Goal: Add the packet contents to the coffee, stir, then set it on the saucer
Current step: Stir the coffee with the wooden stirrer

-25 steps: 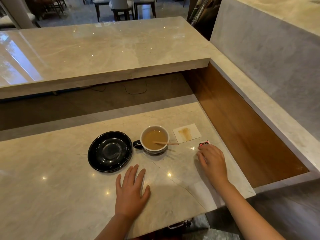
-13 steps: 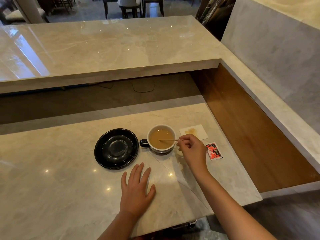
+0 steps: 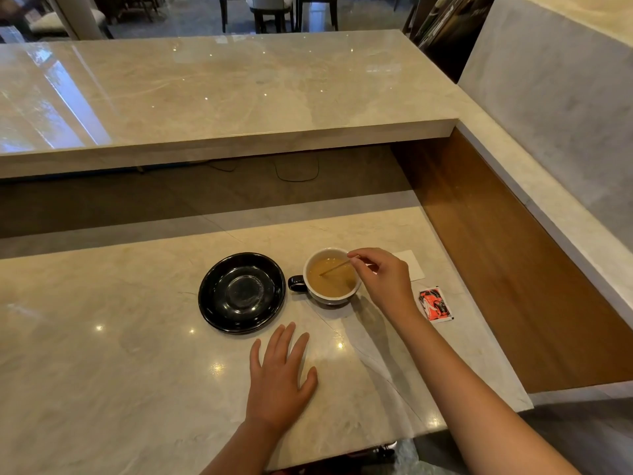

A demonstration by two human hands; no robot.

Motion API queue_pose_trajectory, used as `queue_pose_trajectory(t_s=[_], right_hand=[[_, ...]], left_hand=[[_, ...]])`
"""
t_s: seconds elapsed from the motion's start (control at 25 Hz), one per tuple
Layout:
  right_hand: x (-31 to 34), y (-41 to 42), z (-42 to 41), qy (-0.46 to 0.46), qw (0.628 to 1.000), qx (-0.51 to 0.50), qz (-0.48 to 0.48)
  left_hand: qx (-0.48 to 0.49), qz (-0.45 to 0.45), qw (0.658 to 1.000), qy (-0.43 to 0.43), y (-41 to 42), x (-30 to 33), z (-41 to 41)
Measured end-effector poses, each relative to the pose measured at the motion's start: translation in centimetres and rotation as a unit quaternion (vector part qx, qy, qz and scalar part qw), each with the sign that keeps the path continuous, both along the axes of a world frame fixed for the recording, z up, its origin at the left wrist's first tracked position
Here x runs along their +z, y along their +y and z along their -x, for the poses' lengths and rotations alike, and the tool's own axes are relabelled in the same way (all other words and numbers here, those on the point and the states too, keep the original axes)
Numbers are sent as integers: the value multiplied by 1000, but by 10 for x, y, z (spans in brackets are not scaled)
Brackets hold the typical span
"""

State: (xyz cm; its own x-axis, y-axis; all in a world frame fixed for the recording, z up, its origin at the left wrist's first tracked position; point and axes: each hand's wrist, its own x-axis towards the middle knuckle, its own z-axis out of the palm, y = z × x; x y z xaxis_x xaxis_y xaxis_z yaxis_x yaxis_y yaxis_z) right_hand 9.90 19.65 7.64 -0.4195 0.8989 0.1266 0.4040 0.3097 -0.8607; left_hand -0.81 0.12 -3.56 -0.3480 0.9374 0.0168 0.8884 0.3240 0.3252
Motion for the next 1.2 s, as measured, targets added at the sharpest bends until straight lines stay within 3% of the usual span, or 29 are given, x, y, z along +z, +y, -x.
queue_pose_trajectory(t_s=[0.16, 0.4, 0.6, 0.72, 0.88, 1.04, 1.2], right_hand=[[5, 10, -1, 29, 996, 39, 79], [0, 16, -10, -33, 996, 54, -69], [8, 12, -38, -113, 972, 112, -176], [8, 7, -43, -104, 983, 110, -107], [-5, -4, -38, -19, 998, 63, 12], [-16, -15, -19, 48, 998, 29, 26], [-17, -13, -5, 32, 999, 17, -33]], left_hand=[[-1, 2, 1000, 1, 0, 0, 0], [5, -2, 1000, -1, 1, -2, 0], [0, -15, 1000, 0, 1, 0, -1], [-5, -20, 1000, 3, 0, 1, 0], [-3, -8, 1000, 8, 0, 0, 0], [-3, -3, 1000, 8, 0, 0, 0], [-3, 6, 1000, 12, 0, -3, 0]])
